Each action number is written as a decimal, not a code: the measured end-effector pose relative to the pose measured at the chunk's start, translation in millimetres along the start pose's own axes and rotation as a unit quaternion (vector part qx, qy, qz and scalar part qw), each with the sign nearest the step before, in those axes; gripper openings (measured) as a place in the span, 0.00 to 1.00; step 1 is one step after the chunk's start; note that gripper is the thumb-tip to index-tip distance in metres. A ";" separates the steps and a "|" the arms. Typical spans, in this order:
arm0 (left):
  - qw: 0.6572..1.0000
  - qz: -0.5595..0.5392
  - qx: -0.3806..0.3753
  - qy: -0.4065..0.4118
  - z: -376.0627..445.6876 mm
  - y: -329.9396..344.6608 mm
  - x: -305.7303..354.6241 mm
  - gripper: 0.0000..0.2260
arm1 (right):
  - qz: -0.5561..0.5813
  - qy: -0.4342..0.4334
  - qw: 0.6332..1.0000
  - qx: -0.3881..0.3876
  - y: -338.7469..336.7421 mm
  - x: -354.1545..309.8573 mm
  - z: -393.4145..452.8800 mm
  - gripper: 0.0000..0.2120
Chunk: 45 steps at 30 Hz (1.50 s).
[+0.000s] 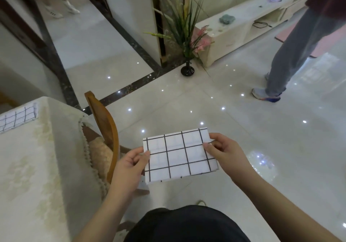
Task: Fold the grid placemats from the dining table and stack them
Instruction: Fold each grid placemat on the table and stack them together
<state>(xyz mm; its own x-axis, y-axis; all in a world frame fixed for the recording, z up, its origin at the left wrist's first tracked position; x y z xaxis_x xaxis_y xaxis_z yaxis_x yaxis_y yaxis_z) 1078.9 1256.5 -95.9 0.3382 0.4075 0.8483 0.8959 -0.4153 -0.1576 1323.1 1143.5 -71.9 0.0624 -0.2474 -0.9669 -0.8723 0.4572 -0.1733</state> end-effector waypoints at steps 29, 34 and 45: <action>0.984 -0.063 0.161 -0.032 281.2 -123.8 130.6 0.14 | -0.095 -0.036 0.974 -0.203 156.7 -98.8 396.5 0.08; 0.975 -0.079 0.203 -0.050 334.6 -145.6 146.4 0.14 | -0.120 -0.043 0.961 -0.246 189.6 -106.4 470.5 0.10; 0.945 -0.116 0.296 -0.073 429.1 -180.9 209.0 0.09 | -0.086 -0.039 0.924 -0.371 271.2 -147.1 626.2 0.11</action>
<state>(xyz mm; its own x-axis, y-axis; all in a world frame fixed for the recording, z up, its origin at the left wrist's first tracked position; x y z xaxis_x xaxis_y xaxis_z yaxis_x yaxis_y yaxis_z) 1111.1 1765.8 -107.0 0.1101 0.5572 0.8230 0.9406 0.2092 -0.2674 1381.0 1838.8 -94.0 0.2401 -0.1861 -0.9527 -0.9369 -0.3015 -0.1771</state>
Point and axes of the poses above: each hand's wrist, its own z-axis towards the middle knuckle, its own y-axis out of the palm, x = y × z, the point moved 10 cm from there along z, towards the middle knuckle, and after that the axes turned 7 degrees about -y, right-handed, at the moved point
